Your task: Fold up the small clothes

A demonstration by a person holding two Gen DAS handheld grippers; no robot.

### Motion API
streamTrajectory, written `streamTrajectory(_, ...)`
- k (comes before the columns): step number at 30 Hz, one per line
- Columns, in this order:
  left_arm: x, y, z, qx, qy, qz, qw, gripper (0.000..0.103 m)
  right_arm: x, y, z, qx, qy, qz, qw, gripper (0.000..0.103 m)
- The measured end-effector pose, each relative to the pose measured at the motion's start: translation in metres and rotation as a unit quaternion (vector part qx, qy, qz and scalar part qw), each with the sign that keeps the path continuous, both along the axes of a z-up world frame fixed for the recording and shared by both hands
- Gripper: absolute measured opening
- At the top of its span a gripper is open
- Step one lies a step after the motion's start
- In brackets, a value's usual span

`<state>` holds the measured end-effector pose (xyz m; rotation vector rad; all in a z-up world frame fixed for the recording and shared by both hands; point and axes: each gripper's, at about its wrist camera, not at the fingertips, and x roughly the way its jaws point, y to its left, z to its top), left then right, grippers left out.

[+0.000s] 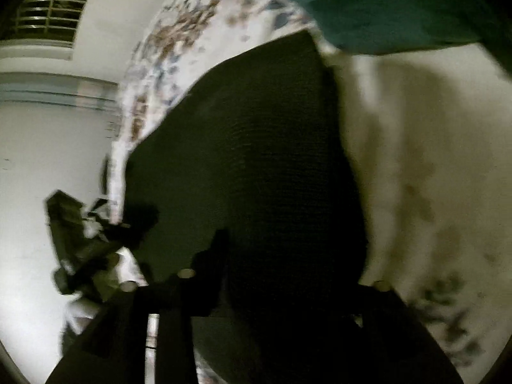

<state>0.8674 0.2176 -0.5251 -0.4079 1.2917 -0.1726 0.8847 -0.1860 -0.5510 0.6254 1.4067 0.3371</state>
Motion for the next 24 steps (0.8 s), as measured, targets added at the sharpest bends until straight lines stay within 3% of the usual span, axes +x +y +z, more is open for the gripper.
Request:
streamTrajectory(2,-0.005,0.003,0.009,0.008,-0.017,0.006,0.9998,0.067,-0.011,-0.009,-0.001,-0.038,0.001,0.001,0.999,0.051)
streamTrajectory(6,-0.032,-0.005,0.02,0.048,-0.039,0.001,0.9981,0.084,-0.051,-0.019,-0.011,-0.082,0.006,0.037,0.996,0.051)
streamTrajectory(10,-0.058,-0.025,0.024,0.105,-0.052,-0.005,0.9931,0.087,-0.065,-0.014,-0.023,-0.13,0.009,0.044,0.991,0.051)
streamTrajectory(12,-0.072,-0.037,0.026,0.12,-0.053,-0.004,0.9914,0.094,-0.069,-0.011,-0.014,-0.155,0.001,0.034,0.987,0.064)
streamTrajectory(13,-0.077,-0.042,0.026,0.125,-0.052,-0.004,0.9908,0.102,-0.069,-0.007,-0.008,-0.18,-0.006,0.028,0.983,0.07)
streamTrajectory(15,-0.092,-0.055,0.032,0.136,-0.057,-0.003,0.9891,0.102,-0.075,-0.001,0.009,-0.237,-0.024,0.019,0.971,0.098)
streamTrajectory(16,-0.097,-0.058,0.035,0.139,-0.062,0.0,0.9884,0.102,-0.08,0.002,0.018,-0.269,-0.035,0.016,0.962,0.102)
streamTrajectory(20,-0.117,-0.071,0.054,0.163,-0.074,0.016,0.9837,0.103,-0.099,0.009,0.052,-0.347,-0.069,0.007,0.935,0.103)
streamTrajectory(24,-0.137,-0.079,0.083,0.166,-0.082,0.026,0.9824,0.102,-0.115,0.021,0.091,-0.387,-0.102,0.006,0.917,0.103)
